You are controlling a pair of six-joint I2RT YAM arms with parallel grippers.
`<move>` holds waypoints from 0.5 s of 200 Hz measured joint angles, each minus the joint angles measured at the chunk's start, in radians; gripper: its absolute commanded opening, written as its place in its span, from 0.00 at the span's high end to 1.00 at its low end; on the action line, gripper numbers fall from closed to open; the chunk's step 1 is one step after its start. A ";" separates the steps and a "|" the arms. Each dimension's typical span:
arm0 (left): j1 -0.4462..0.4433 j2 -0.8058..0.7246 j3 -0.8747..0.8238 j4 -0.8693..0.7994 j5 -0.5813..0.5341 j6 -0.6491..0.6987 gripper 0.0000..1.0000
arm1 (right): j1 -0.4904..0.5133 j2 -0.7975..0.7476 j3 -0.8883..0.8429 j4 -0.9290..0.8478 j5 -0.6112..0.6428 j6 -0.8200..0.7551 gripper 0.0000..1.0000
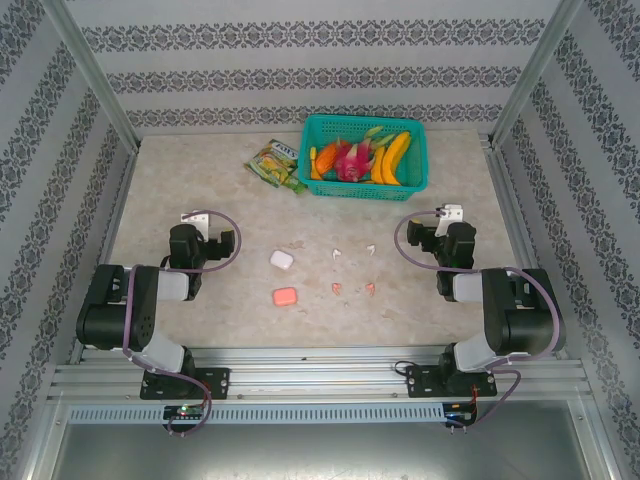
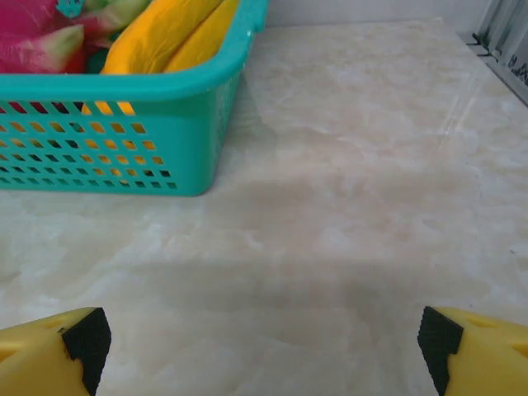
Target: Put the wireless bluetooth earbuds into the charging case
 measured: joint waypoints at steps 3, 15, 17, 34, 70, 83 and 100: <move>0.000 0.000 0.000 0.001 0.000 0.000 0.00 | 0.000 0.000 0.000 0.002 0.000 -0.002 0.02; 0.000 0.000 0.000 0.005 0.000 0.000 0.00 | 0.000 0.000 0.000 0.008 -0.001 -0.002 0.02; 0.000 0.000 0.000 0.005 0.000 0.000 0.00 | 0.000 0.000 0.000 0.010 -0.001 -0.002 0.02; 0.000 0.000 0.000 0.005 0.000 0.000 0.00 | 0.004 0.000 0.000 0.015 -0.001 -0.002 0.02; 0.000 0.000 0.000 0.005 0.000 0.000 0.00 | 0.006 0.000 0.000 0.018 -0.008 -0.003 0.02; 0.000 0.000 0.000 0.005 0.000 0.000 0.00 | 0.006 0.000 0.000 0.019 -0.008 -0.003 0.02; 0.000 0.000 0.000 0.005 0.000 0.000 0.00 | 0.006 0.000 0.001 0.019 -0.008 -0.003 0.02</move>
